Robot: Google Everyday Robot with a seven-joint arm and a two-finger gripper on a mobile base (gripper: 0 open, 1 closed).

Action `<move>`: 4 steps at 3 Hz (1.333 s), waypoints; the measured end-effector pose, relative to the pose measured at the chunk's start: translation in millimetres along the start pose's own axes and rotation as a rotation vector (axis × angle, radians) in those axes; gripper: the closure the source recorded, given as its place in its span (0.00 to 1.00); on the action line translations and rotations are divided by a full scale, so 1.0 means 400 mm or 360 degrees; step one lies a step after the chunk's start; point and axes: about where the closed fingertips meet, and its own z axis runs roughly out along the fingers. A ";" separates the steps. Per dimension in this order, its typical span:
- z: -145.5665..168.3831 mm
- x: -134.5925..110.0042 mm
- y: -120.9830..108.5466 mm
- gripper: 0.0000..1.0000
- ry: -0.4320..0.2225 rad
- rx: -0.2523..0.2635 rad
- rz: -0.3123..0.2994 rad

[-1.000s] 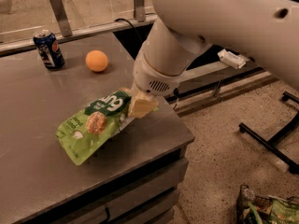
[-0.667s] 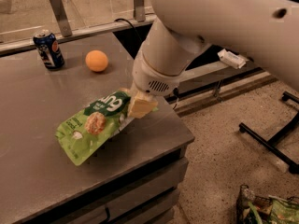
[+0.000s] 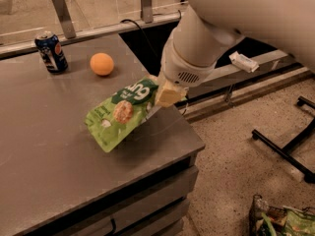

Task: Move green rice chip bag near orange

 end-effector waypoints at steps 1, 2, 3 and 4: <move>-0.008 0.067 -0.061 1.00 -0.0016 0.0120 0.0013; 0.000 0.123 -0.121 1.00 -0.0075 0.0222 0.0008; 0.026 0.133 -0.178 1.00 -0.0133 0.0270 -0.0017; 0.073 0.136 -0.228 1.00 -0.0160 0.0286 -0.0024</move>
Offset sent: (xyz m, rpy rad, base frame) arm 0.0793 -0.0787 -0.0020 0.0996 -0.2116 -0.0342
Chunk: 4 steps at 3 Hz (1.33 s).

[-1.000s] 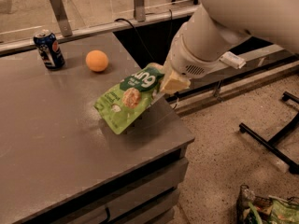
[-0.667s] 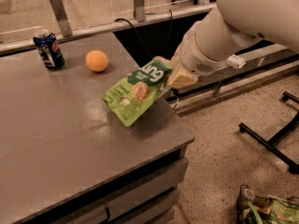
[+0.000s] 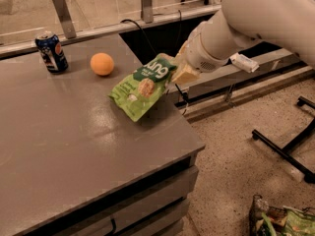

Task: Move green rice chip bag near orange

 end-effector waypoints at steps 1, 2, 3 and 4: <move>0.057 0.001 -0.015 1.00 -0.0008 -0.0007 0.0014; 0.103 -0.006 -0.030 1.00 -0.0029 -0.0004 0.0038; 0.133 -0.024 -0.044 1.00 -0.0066 0.0002 0.0044; 0.157 -0.043 -0.049 0.83 -0.0092 -0.0013 0.0042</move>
Offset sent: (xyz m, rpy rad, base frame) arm 0.0491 0.0244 -0.0383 0.0517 0.0145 -0.0205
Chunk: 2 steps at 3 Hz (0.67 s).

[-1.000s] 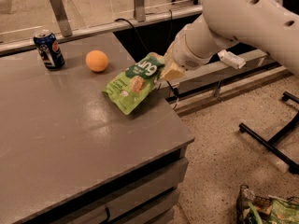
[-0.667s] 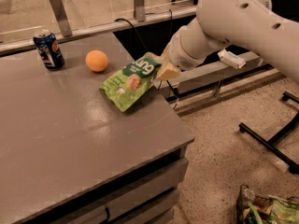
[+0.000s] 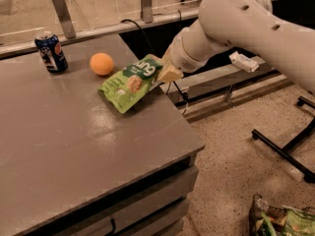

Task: Move green rice chip bag near orange

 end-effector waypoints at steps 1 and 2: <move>0.019 -0.006 0.004 0.58 -0.0006 -0.0019 0.0016; 0.028 -0.008 0.008 0.36 -0.0005 -0.0026 0.0023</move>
Offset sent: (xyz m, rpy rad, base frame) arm 0.0034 0.0084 -0.0118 0.0107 0.0262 -0.0107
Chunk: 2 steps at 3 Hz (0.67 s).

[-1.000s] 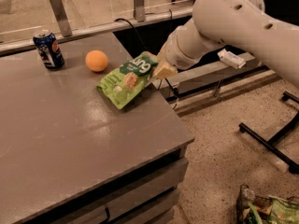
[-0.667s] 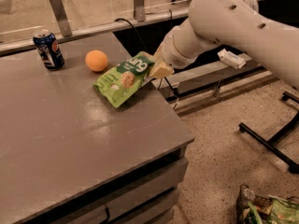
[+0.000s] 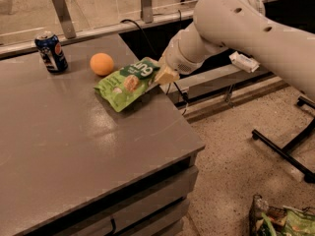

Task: Move green rice chip bag near orange

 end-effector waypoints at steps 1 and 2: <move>0.002 -0.003 0.003 0.13 -0.0005 -0.0009 -0.0008; -0.007 -0.011 0.004 0.00 -0.0018 -0.0006 -0.0036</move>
Offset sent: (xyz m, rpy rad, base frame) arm -0.0052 0.0013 0.0085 -0.0006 -0.0226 0.0397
